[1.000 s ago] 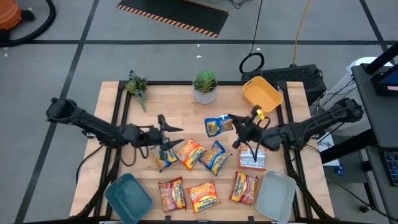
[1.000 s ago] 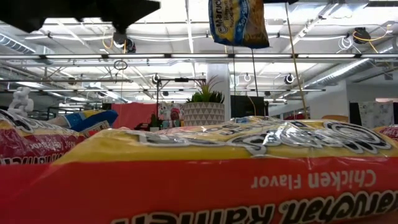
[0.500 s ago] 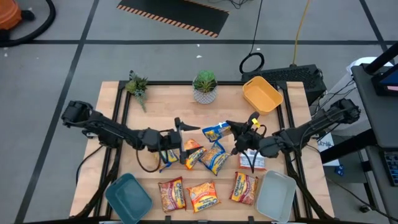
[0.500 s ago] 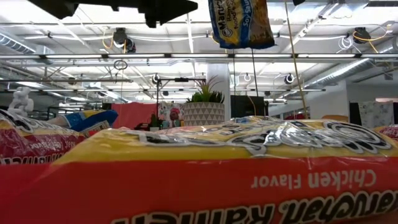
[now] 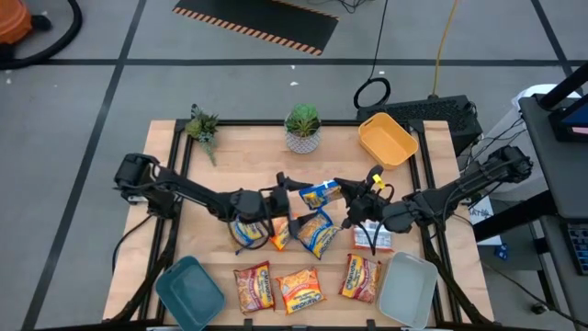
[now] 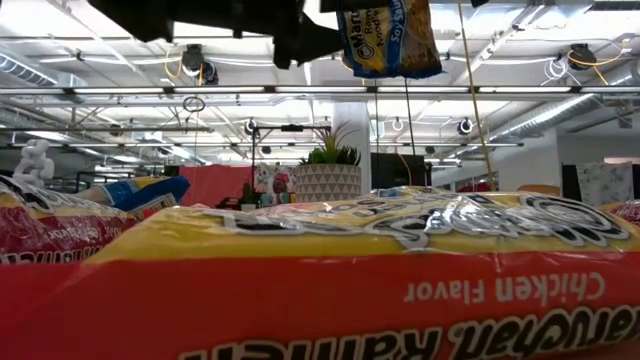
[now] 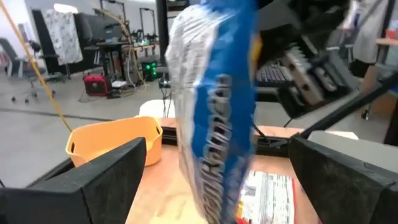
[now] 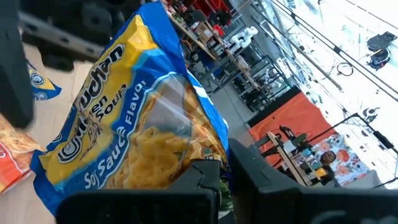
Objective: Sort Maruchan noodles
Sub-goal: Put the right blue noodle pack into the gray bin
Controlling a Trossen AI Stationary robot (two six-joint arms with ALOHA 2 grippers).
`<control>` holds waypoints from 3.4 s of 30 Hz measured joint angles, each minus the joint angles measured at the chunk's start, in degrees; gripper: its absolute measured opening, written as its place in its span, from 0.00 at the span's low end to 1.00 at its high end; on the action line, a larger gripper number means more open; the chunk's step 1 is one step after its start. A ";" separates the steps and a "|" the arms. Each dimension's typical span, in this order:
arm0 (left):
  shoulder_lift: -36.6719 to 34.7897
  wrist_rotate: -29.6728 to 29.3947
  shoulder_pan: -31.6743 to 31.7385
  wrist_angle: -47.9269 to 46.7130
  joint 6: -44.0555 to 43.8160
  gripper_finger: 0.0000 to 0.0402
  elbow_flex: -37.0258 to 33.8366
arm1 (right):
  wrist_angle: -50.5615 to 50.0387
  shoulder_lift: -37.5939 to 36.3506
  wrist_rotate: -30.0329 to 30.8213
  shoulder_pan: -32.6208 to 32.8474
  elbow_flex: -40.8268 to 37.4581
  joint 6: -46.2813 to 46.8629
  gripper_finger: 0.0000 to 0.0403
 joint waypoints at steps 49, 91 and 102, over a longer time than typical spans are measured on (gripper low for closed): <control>2.61 8.98 2.54 -2.24 6.01 0.27 2.03 | -5.21 -4.86 0.24 2.56 -0.11 10.93 0.27; 2.70 7.76 4.66 -24.30 20.21 0.26 1.92 | -36.69 19.25 -28.66 -7.82 16.57 39.56 0.58; 2.70 7.88 4.57 -24.47 20.34 0.26 1.90 | -37.00 19.58 -32.23 -10.99 14.61 38.47 0.53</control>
